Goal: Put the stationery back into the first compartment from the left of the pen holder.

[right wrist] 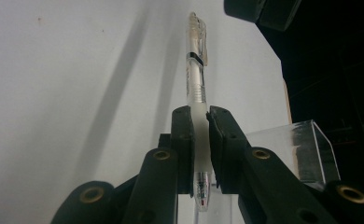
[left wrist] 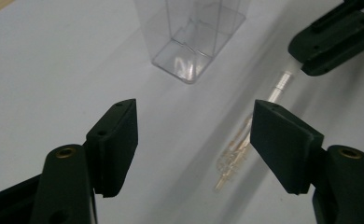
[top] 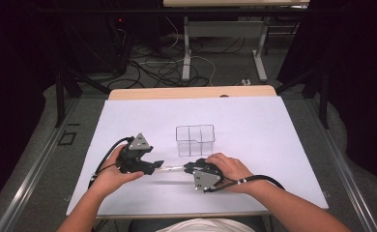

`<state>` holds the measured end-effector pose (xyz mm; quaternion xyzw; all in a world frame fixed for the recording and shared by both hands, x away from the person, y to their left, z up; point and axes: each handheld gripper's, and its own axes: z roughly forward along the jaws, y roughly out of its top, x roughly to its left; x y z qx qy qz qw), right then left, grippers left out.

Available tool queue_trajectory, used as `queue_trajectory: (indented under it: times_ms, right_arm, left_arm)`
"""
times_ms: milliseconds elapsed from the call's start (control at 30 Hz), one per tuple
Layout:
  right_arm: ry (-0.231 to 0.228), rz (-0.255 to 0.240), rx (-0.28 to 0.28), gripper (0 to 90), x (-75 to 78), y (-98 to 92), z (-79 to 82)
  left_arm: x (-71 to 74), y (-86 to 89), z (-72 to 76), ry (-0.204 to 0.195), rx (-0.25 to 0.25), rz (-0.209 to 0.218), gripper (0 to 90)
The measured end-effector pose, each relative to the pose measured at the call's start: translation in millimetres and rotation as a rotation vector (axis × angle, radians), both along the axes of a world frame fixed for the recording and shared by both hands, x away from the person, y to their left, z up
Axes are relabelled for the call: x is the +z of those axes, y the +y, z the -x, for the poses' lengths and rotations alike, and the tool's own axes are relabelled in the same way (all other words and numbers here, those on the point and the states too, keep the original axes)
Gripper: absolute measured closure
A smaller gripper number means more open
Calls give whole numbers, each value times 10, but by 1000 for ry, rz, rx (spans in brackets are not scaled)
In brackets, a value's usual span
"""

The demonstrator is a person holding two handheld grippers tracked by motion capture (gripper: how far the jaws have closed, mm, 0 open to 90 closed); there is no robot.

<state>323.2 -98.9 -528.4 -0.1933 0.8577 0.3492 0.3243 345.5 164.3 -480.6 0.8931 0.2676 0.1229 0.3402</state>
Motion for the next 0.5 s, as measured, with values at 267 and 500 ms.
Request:
queue_trajectory:
  times_ms: [267, 500]
  right_arm:
    - [-23, 32, 45, 806, 43, 54, -13]
    - [-45, 59, 70, 806, 31, 65, 19]
  left_arm:
    - [40, -134, -11, 26, -109, -97, 344]
    - [82, -282, 5, 57, -202, -134, 401]
